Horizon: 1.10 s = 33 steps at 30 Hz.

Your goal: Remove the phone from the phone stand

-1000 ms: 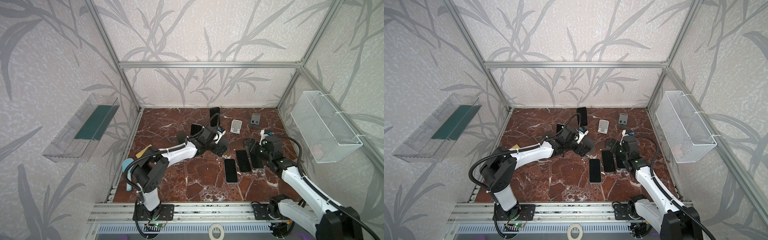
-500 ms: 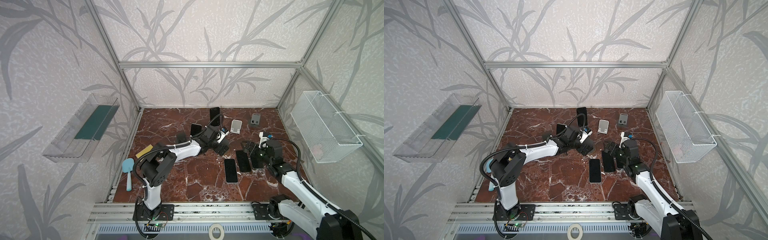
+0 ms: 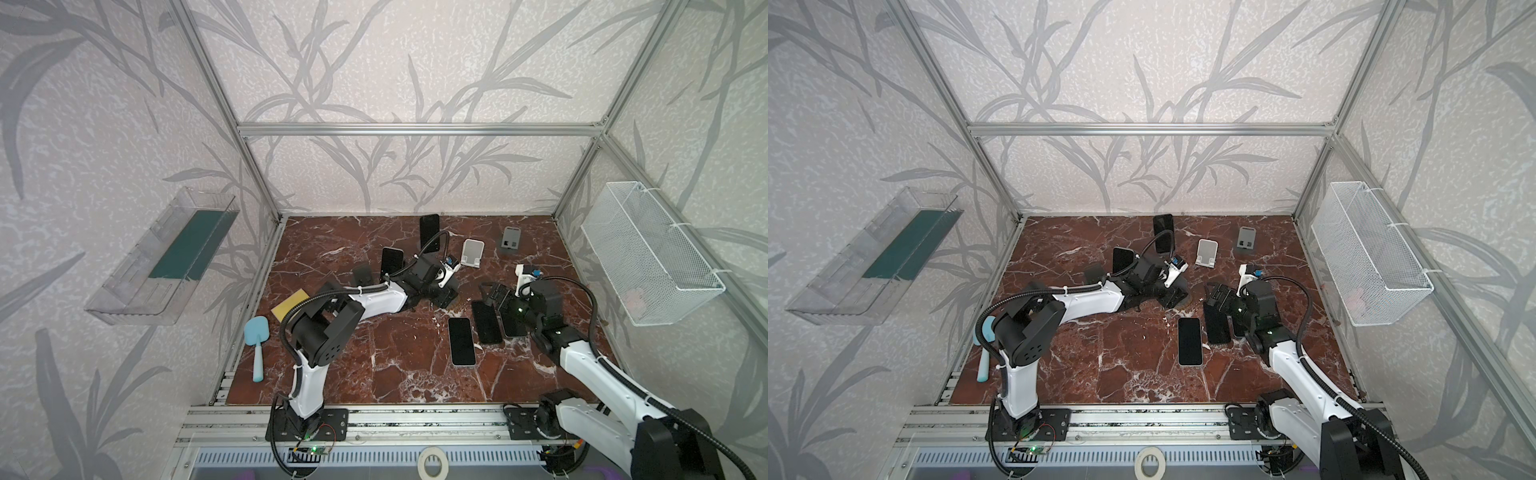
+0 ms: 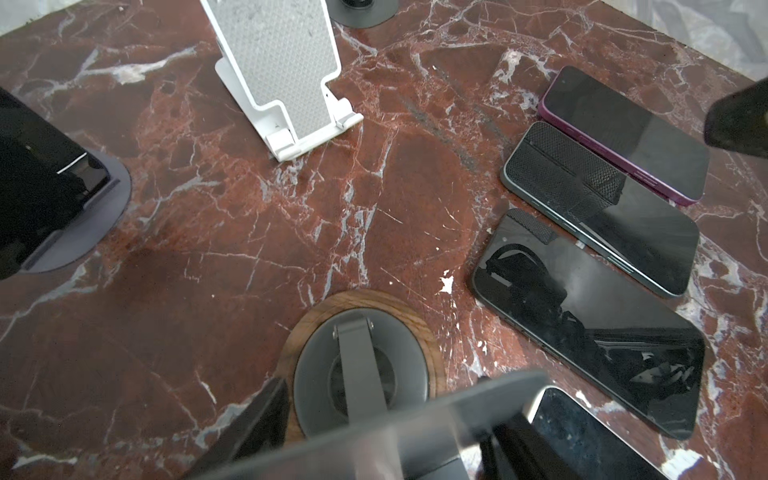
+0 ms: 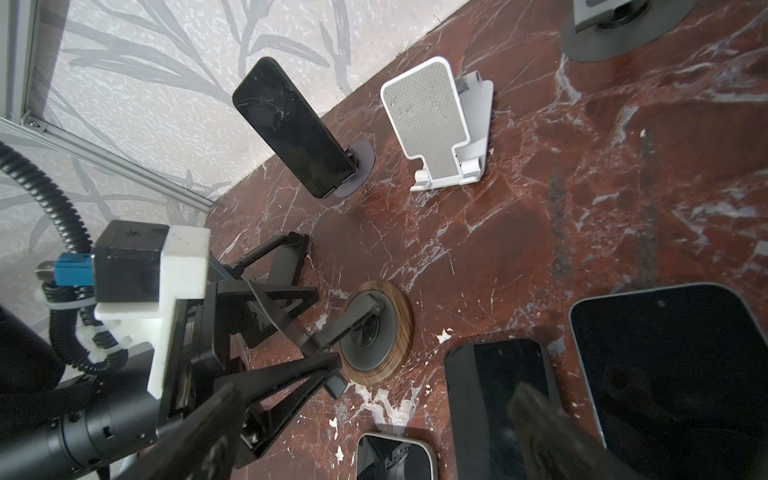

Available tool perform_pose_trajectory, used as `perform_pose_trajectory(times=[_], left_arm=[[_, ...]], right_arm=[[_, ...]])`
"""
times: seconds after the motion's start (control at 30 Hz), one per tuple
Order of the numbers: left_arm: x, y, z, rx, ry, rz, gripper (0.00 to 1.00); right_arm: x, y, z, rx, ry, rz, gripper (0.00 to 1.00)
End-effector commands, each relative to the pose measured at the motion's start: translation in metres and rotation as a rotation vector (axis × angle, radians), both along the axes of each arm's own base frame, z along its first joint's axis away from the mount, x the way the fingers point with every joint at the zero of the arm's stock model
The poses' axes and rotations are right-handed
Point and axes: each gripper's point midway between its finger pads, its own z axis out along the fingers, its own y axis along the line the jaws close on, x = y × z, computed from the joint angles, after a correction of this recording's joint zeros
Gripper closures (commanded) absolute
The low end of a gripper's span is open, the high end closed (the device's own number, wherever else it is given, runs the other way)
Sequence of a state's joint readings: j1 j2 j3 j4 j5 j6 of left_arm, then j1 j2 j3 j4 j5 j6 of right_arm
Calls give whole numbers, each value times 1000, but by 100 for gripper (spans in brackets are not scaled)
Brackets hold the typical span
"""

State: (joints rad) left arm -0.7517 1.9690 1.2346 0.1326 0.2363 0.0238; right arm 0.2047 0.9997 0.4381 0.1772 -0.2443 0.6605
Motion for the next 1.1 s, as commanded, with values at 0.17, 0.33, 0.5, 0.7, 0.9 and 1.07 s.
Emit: perform_pose_trajectory(times=[0.17,0.33,0.5,0.7,0.9,1.07], left_arm=[[3,4,40,-63,-85,27,40],[-3,6,61,-90,-98,18,42],[-17,12,89,-120,-114,13,43],[-25,50,125,-87,-195,105,43],[-18,106,164,-24,-266,260,43],[-1,176,200,-32,-296,485,43]], right_arm=[[2,-2,2,-2,-25,-6,2],[2,-2,1,-4,-26,-9,2],[2,-2,1,-5,-27,-9,3],[2,-1,2,1,-30,-5,3],[1,1,3,12,-33,2,3],[1,2,2,20,-31,8,3]])
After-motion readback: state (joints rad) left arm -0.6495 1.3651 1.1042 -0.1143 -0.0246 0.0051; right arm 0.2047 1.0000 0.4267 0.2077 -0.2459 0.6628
